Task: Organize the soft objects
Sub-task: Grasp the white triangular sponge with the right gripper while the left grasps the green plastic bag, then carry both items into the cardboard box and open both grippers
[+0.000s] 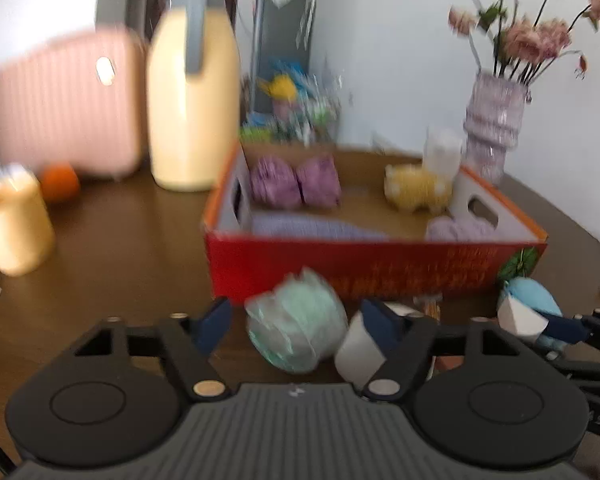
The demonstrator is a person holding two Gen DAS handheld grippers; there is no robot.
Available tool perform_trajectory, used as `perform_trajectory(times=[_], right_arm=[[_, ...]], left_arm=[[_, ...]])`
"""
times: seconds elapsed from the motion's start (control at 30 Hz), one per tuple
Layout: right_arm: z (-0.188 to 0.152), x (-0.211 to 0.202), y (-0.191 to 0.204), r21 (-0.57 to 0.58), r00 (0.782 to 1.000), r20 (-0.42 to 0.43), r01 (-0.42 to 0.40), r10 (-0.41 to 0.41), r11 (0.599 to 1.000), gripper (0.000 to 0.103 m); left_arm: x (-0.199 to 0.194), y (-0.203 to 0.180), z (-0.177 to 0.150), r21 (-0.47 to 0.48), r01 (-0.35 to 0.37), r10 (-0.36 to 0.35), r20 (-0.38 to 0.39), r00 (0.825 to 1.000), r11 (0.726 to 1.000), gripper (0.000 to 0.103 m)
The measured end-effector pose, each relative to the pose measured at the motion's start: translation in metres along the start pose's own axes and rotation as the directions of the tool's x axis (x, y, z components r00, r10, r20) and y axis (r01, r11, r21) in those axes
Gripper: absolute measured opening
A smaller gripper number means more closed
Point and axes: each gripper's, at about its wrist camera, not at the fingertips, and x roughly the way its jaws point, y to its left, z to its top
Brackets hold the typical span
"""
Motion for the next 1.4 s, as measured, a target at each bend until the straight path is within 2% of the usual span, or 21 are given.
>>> perform_trajectory(times=[0.07, 0.1, 0.17, 0.23, 0.4, 0.53, 0.67, 0.8, 0.93, 1.07, 1.2, 1.3, 1.4], right_arm=[[0.000, -0.001, -0.001, 0.011, 1.000, 0.004, 0.002, -0.002, 1.000, 0.038], [0.000, -0.002, -0.002, 0.019, 1.000, 0.006, -0.001, 0.000, 1.000, 0.037], [0.000, -0.007, -0.003, 0.026, 1.000, 0.012, -0.003, 0.003, 1.000, 0.036], [0.002, -0.014, -0.002, 0.025, 1.000, 0.027, -0.003, 0.002, 1.000, 0.036], [0.004, -0.050, 0.007, 0.003, 0.997, 0.079, -0.007, 0.006, 1.000, 0.036], [-0.010, -0.090, 0.019, 0.012, 0.994, 0.105, -0.024, 0.022, 1.000, 0.036], [-0.029, -0.120, 0.028, 0.077, 0.992, 0.103, -0.079, 0.071, 0.994, 0.036], [-0.033, -0.136, 0.037, 0.063, 0.992, 0.104, -0.079, 0.072, 0.995, 0.036], [-0.029, -0.146, 0.038, 0.058, 0.989, 0.124, -0.085, 0.077, 0.995, 0.036], [-0.015, -0.141, 0.033, 0.040, 0.987, 0.131, -0.093, 0.087, 0.995, 0.036], [0.031, -0.111, 0.027, -0.017, 0.983, 0.131, -0.125, 0.127, 0.992, 0.036], [0.075, -0.056, 0.019, -0.037, 0.983, 0.074, -0.164, 0.167, 0.986, 0.036], [0.115, 0.017, 0.014, -0.024, 0.984, -0.032, -0.177, 0.176, 0.984, 0.036]], left_arm=[[0.018, 0.006, 0.000, -0.034, 0.036, -0.038, -0.062, 0.997, 0.999, 0.040], [0.022, 0.009, 0.000, -0.060, 0.046, -0.050, -0.061, 0.997, 0.997, 0.028], [0.029, 0.015, 0.002, -0.098, 0.062, -0.071, -0.093, 0.993, 0.993, 0.024], [0.027, 0.021, 0.002, -0.136, 0.083, -0.096, -0.089, 0.991, 0.987, 0.021], [-0.012, 0.026, 0.001, -0.161, 0.083, -0.089, -0.027, 0.996, 0.983, 0.020], [-0.071, 0.023, -0.011, -0.166, 0.065, -0.059, 0.042, 0.997, 0.984, 0.020], [-0.126, 0.017, -0.033, -0.160, 0.104, -0.091, 0.087, 0.992, 0.982, 0.020], [-0.154, 0.008, -0.040, -0.133, 0.139, -0.127, 0.099, 0.987, 0.981, 0.020], [-0.168, 0.002, -0.038, -0.122, 0.146, -0.132, 0.118, 0.984, 0.982, 0.020], [-0.163, -0.002, -0.027, -0.089, 0.155, -0.142, 0.139, 0.980, 0.984, 0.020], [-0.133, 0.000, 0.014, -0.043, 0.156, -0.147, 0.158, 0.976, 0.987, 0.020], [-0.083, 0.006, 0.060, -0.025, 0.180, -0.176, 0.102, 0.979, 0.983, 0.020], [-0.019, 0.012, 0.099, -0.015, 0.159, -0.159, 0.013, 0.987, 0.987, 0.020]])
